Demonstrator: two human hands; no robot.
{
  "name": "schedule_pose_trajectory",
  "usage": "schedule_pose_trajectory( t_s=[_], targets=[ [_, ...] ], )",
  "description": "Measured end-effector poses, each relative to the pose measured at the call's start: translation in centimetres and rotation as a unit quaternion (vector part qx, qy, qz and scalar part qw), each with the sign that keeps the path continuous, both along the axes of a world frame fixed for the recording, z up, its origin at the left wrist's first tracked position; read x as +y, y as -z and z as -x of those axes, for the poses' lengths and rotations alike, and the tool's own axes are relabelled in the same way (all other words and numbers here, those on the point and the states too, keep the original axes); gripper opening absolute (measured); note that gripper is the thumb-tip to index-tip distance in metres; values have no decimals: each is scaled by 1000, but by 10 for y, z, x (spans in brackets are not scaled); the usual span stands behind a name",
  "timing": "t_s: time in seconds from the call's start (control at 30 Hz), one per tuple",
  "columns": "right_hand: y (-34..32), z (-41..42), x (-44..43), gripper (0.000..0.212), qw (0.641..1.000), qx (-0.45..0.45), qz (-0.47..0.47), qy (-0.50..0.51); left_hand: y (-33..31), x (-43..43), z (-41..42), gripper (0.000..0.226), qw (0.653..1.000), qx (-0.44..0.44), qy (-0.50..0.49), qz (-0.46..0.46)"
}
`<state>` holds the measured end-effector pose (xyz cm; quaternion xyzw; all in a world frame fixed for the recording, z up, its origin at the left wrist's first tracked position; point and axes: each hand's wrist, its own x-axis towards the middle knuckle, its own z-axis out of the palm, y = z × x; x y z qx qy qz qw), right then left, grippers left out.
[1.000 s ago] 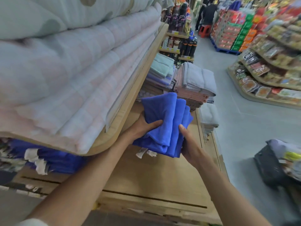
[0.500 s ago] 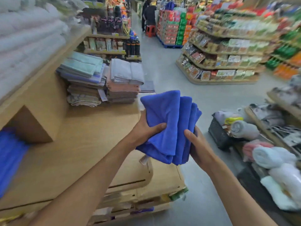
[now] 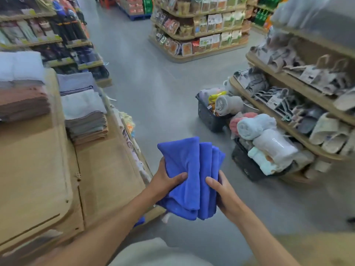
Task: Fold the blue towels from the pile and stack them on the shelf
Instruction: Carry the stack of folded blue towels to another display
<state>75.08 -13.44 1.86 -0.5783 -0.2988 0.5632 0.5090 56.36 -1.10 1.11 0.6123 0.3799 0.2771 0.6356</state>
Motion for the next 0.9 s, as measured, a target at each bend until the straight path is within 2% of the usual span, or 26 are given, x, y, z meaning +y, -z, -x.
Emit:
schedule_pose_trajectory(
  t_s=[0.23, 0.3, 0.4, 0.57, 0.73, 0.83, 0.9],
  targets=[
    [69, -50, 26, 68, 996, 27, 77, -23, 67, 18, -38, 82, 996, 55, -29, 67],
    [75, -70, 51, 70, 995, 29, 89, -26, 77, 41, -55, 81, 995, 58, -39, 77],
    [77, -101, 95, 80, 995, 27, 97, -17, 82, 85, -86, 73, 994, 64, -28, 83],
    [63, -154, 182, 86, 994, 15, 105, -13, 86, 171, -142, 88, 994, 42, -34, 98],
    [50, -200, 271, 94, 995, 30, 92, -9, 79, 256, -194, 89, 993, 39, -52, 101],
    [45, -223, 329, 90, 995, 51, 82, -9, 75, 310, -219, 82, 993, 38, -64, 93],
    [46, -241, 370, 79, 995, 65, 76, -16, 73, 347, -235, 75, 993, 42, -70, 91]
  ],
)
